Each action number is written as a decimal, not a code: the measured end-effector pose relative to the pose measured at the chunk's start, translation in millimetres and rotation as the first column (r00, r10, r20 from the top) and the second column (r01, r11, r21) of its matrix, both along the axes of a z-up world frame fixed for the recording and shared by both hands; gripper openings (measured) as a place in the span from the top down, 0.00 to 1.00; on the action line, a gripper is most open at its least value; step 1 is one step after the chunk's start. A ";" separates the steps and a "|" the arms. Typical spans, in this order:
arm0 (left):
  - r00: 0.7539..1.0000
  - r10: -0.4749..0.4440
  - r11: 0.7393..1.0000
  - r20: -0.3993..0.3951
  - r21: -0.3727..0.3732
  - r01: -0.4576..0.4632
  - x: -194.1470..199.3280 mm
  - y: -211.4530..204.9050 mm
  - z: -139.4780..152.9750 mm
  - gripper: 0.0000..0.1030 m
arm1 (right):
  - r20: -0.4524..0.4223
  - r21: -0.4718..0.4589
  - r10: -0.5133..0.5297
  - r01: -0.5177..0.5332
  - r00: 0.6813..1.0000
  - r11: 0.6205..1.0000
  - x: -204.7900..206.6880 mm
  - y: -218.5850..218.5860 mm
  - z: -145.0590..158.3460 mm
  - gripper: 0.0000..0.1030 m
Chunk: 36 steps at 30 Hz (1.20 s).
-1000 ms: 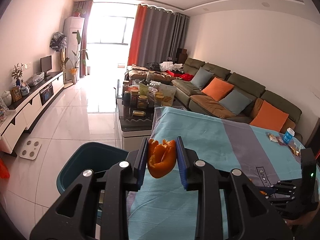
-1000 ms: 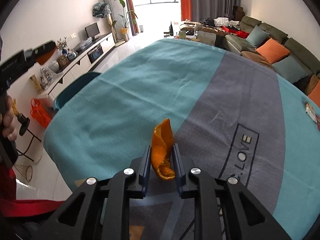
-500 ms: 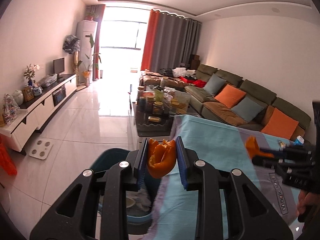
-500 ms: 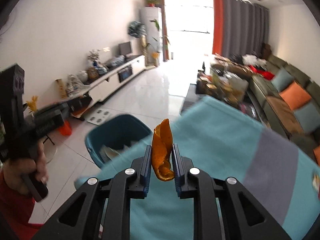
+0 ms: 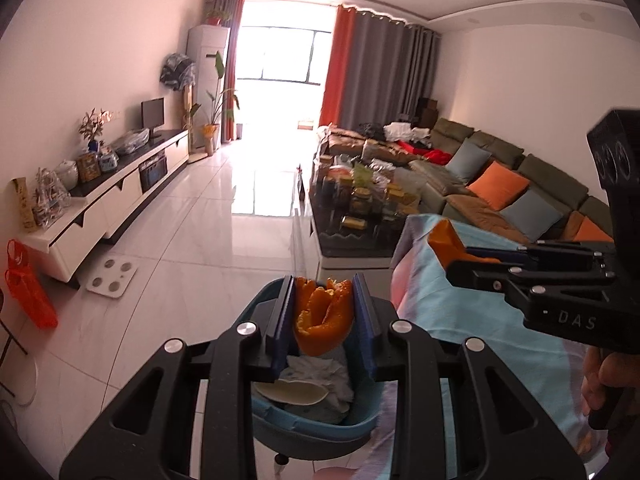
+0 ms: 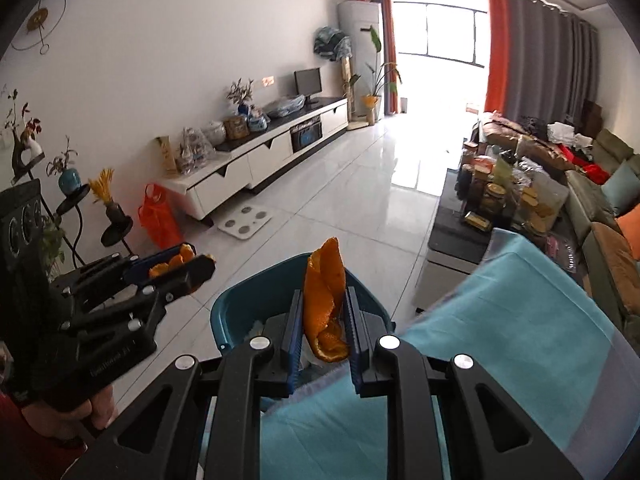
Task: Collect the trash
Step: 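Open both tools to drop the orange peels into the bin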
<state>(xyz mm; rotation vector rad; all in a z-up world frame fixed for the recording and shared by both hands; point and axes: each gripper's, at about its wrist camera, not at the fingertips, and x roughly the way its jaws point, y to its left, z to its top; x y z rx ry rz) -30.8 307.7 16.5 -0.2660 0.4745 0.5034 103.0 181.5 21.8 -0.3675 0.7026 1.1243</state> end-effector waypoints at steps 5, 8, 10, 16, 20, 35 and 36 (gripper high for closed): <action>0.999 0.009 0.999 -0.040 -0.032 -0.011 11.2 21.9 -19.9 0.72 | -0.008 -0.058 0.020 -0.020 1.000 0.998 3.3 24.6 -17.6 0.83; 0.998 0.010 0.998 -0.068 -0.057 -0.014 22.8 35.1 -34.2 0.72 | -0.025 -0.094 0.027 -0.029 0.999 0.995 9.5 37.4 -29.9 0.83; 0.996 0.006 0.998 -0.085 -0.069 -0.012 33.4 42.2 -44.1 0.72 | -0.041 -0.119 0.032 -0.036 0.999 0.992 12.5 44.4 -39.2 0.83; 0.992 -0.012 0.995 -0.126 -0.100 -0.001 68.9 62.0 -71.0 0.72 | -0.060 -0.180 0.033 -0.043 0.998 0.983 15.4 63.5 -63.3 0.82; 0.990 -0.028 0.991 -0.137 -0.130 0.010 90.2 76.4 -84.1 0.71 | -0.079 -0.197 0.023 -0.038 0.997 0.980 21.9 68.5 -72.8 0.82; 0.988 0.020 0.990 -0.154 -0.134 -0.041 110.1 88.0 -104.0 0.50 | -0.101 -0.169 -0.008 -0.009 0.995 0.986 34.2 66.9 -74.8 0.62; 0.988 0.024 0.991 -0.150 -0.129 -0.044 108.6 87.5 -102.5 0.50 | -0.100 -0.164 -0.008 -0.008 0.995 0.986 33.5 65.9 -73.8 0.62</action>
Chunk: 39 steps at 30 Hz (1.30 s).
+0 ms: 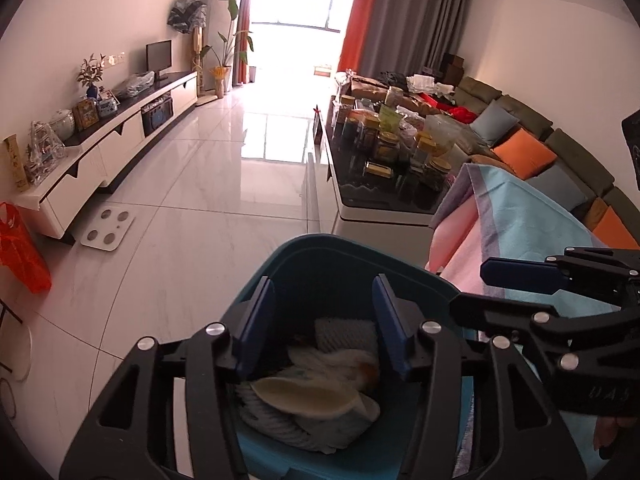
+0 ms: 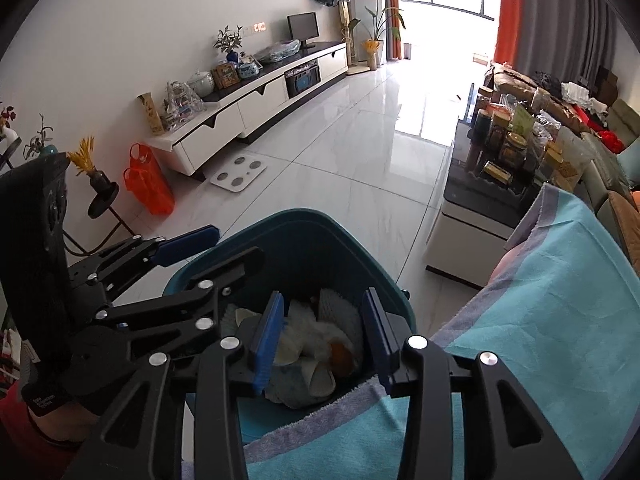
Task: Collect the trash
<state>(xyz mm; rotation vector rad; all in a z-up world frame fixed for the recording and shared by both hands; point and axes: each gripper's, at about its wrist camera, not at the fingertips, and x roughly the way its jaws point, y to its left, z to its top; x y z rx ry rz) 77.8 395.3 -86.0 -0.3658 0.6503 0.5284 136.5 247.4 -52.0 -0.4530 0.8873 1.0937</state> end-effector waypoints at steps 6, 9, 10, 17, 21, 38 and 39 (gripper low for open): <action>0.999 0.032 0.999 0.024 0.027 -0.033 -22.4 -3.0 11.9 0.37 | 0.020 0.031 -0.020 0.019 1.000 0.999 2.6 -11.7 11.7 0.54; 0.998 0.047 0.998 0.044 0.041 -0.048 -35.0 -6.7 19.2 0.28 | 0.045 0.044 -0.036 0.034 0.998 0.998 1.6 -21.2 18.1 0.50; 0.997 0.049 0.998 0.055 0.047 -0.051 -37.9 -9.5 23.4 0.25 | 0.054 0.048 -0.040 0.037 0.998 0.998 0.9 -24.6 20.7 0.50; 0.991 0.046 0.994 0.122 0.094 -0.057 -55.5 -35.5 51.6 0.08 | 0.143 0.075 -0.095 0.085 0.985 0.994 -3.1 -49.7 37.5 0.24; 0.989 0.028 0.993 0.146 0.113 -0.045 -60.3 -53.3 68.4 0.05 | 0.190 0.101 -0.140 0.123 0.972 0.987 -1.9 -72.6 47.2 0.16; 0.944 -0.195 0.951 0.266 0.288 0.115 -72.3 -194.6 143.6 0.05 | 0.323 0.243 -0.465 0.403 0.824 0.882 -7.6 -254.6 75.6 0.06; 0.937 -0.223 0.943 0.270 0.303 0.137 -72.3 -207.8 146.7 0.05 | 0.329 0.255 -0.486 0.419 0.810 0.871 -10.8 -267.4 76.7 0.06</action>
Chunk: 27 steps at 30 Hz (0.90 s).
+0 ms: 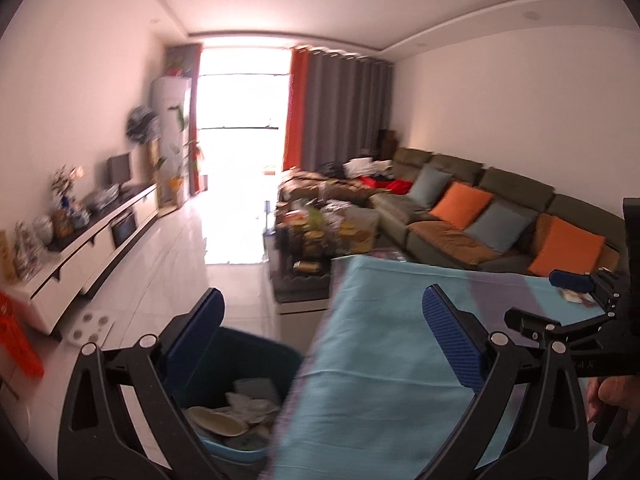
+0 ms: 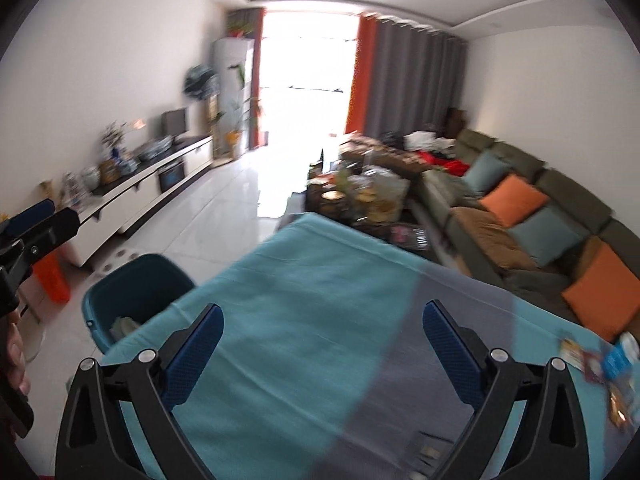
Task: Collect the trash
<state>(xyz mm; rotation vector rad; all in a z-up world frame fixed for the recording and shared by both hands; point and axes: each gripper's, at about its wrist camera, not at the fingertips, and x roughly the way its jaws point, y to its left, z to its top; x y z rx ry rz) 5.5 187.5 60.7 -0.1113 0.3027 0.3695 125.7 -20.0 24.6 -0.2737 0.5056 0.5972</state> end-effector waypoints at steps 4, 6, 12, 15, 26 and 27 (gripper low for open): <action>0.996 -0.083 0.995 0.009 0.052 0.083 1.4 -44.8 4.3 0.05 | 0.035 0.034 -0.107 0.106 0.994 0.994 -10.1 -52.7 3.3 0.06; 0.993 -0.118 0.991 0.007 0.068 0.118 2.9 -63.2 4.1 0.05 | 0.045 0.046 -0.150 0.148 0.988 0.988 -17.6 -72.5 1.8 0.06; 0.981 -0.196 0.978 0.006 0.076 0.195 3.7 -104.3 1.2 0.05 | 0.083 0.078 -0.261 0.255 0.962 0.964 -37.6 -117.5 0.7 0.06; 0.971 -0.237 0.969 0.022 0.076 0.235 0.8 -122.0 1.0 0.05 | 0.108 0.113 -0.307 0.295 0.946 0.949 -48.2 -135.3 1.6 0.06; 0.963 -0.260 0.963 0.077 0.089 0.253 -17.5 -141.0 -7.2 0.05 | 0.194 0.210 -0.404 0.365 0.894 0.907 -96.9 -169.8 1.0 0.06; 0.964 -0.255 0.964 0.080 0.095 0.247 -19.8 -142.5 -8.8 0.05 | 0.200 0.215 -0.409 0.367 0.890 0.905 -101.4 -171.4 -0.4 0.06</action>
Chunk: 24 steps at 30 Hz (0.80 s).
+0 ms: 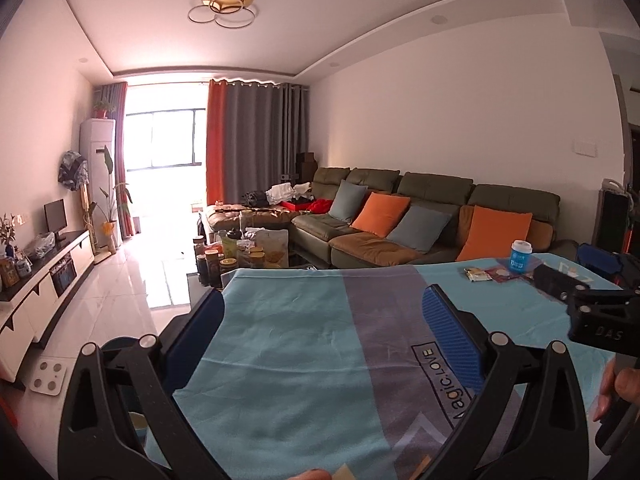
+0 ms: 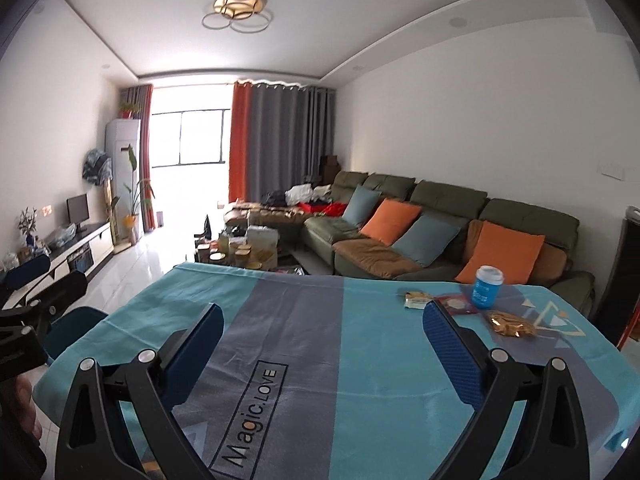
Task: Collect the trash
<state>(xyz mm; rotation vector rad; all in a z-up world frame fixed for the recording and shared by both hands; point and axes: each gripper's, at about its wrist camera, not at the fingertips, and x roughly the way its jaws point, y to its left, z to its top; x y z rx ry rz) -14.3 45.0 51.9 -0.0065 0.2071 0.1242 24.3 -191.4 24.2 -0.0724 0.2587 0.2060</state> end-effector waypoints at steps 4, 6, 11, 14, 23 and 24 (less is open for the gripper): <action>1.000 0.000 1.000 0.020 0.004 0.000 -10.6 -4.1 -3.7 0.05 | 0.025 0.012 -0.025 0.025 0.999 1.000 -12.6 -3.3 -3.8 0.06; 0.999 0.005 1.000 0.032 -0.001 -0.005 -14.1 -3.3 -3.1 0.05 | 0.049 0.027 -0.045 0.044 0.998 0.999 -21.8 -6.1 -3.6 0.06; 0.998 0.021 1.000 0.065 0.009 -0.022 -24.5 -5.7 -2.2 0.05 | 0.104 0.049 -0.084 0.079 0.991 0.996 -36.7 -10.3 -3.1 0.06; 0.997 0.024 0.999 0.077 0.023 -0.026 -30.3 -7.6 -2.7 0.05 | 0.120 0.060 -0.095 0.088 0.988 0.994 -42.7 -11.7 -3.8 0.06; 0.993 0.016 0.999 0.113 0.031 -0.020 -40.9 -10.5 -5.3 0.05 | 0.120 0.060 -0.104 0.097 0.987 0.993 -54.6 -12.4 -9.1 0.06; 0.994 0.016 0.999 0.111 0.027 -0.019 -40.9 -9.6 -5.8 0.05 | 0.118 0.057 -0.104 0.098 0.988 0.994 -55.2 -12.0 -9.3 0.06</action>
